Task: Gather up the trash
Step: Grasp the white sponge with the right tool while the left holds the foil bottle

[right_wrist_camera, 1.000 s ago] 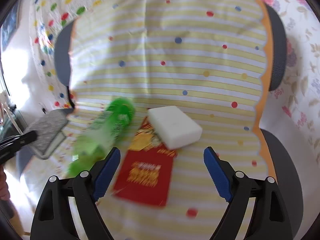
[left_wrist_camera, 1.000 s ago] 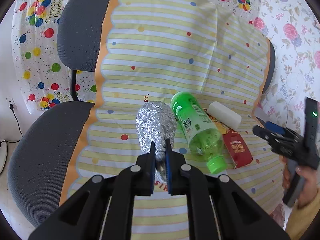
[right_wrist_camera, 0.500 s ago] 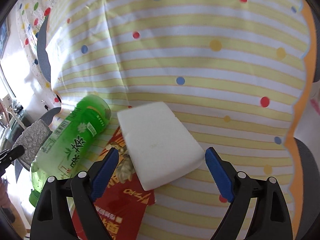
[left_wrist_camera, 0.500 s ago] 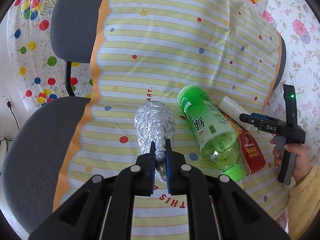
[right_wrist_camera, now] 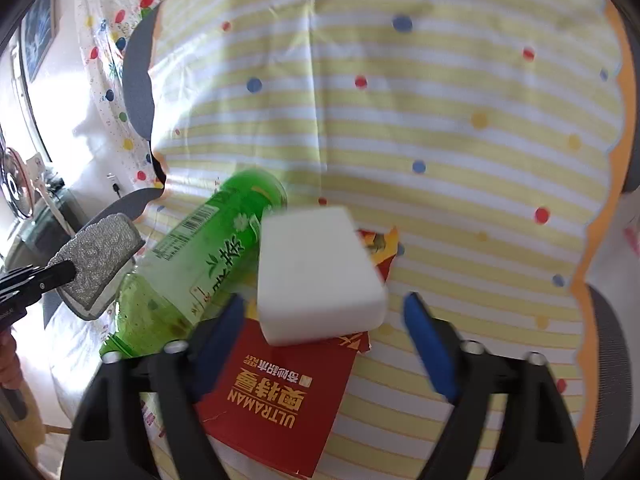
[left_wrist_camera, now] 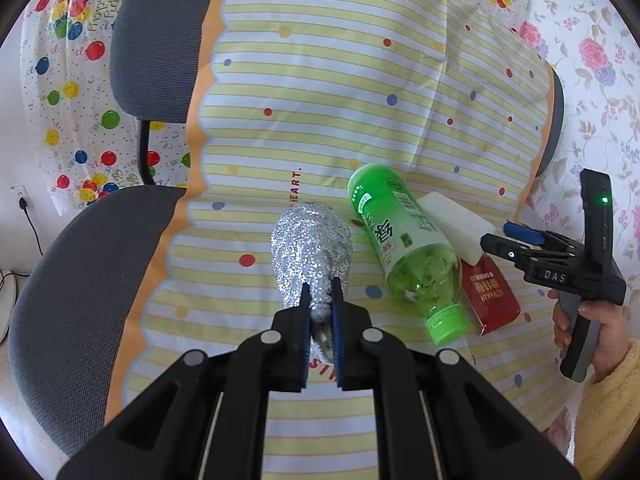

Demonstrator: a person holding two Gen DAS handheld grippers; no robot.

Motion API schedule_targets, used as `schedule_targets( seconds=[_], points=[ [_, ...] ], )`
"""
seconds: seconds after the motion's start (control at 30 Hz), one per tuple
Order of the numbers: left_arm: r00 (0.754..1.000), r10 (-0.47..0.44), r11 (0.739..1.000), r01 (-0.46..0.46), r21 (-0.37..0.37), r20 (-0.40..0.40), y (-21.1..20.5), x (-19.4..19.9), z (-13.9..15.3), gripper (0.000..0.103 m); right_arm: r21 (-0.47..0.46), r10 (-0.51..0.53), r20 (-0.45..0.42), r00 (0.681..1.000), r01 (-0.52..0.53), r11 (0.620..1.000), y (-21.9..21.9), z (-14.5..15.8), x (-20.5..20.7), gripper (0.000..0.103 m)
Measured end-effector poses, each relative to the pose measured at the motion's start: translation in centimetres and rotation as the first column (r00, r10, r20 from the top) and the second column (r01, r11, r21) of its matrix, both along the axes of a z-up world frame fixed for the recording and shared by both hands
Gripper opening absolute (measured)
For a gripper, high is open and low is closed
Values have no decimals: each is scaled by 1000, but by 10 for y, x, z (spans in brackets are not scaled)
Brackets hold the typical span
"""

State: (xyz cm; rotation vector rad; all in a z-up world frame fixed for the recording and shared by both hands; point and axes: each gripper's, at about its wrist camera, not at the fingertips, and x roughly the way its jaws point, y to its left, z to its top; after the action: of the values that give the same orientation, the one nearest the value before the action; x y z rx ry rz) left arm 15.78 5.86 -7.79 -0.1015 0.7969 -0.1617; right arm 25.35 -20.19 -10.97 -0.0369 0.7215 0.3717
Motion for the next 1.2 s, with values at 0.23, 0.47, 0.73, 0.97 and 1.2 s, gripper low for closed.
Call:
schedule_targets(
  seconds=[0.23, 0.47, 0.73, 0.97, 1.2],
  points=[
    [1000, 5, 1000, -5, 4, -16, 1, 7, -5, 7, 33, -7, -41, 999, 8, 999, 3, -14, 21, 85],
    [1000, 11, 1000, -11, -2, -15, 5, -1, -3, 7, -43, 3, -8, 1000, -3, 999, 11, -13, -2, 66],
    [997, -64, 998, 65, -20, 51, -12, -54, 30, 7, -24, -87, 116, 989, 91, 996, 8, 45, -104, 64],
    [974, -207, 976, 212, -45, 89, -56, -107, 39, 7, -9, -201, 148, 968, 204, 979, -8, 59, -207, 66],
    [936, -342, 937, 346, -39, 82, -109, -149, 29, 7, 6, -337, 154, 929, 341, 940, -36, 43, -281, 66]
  ],
)
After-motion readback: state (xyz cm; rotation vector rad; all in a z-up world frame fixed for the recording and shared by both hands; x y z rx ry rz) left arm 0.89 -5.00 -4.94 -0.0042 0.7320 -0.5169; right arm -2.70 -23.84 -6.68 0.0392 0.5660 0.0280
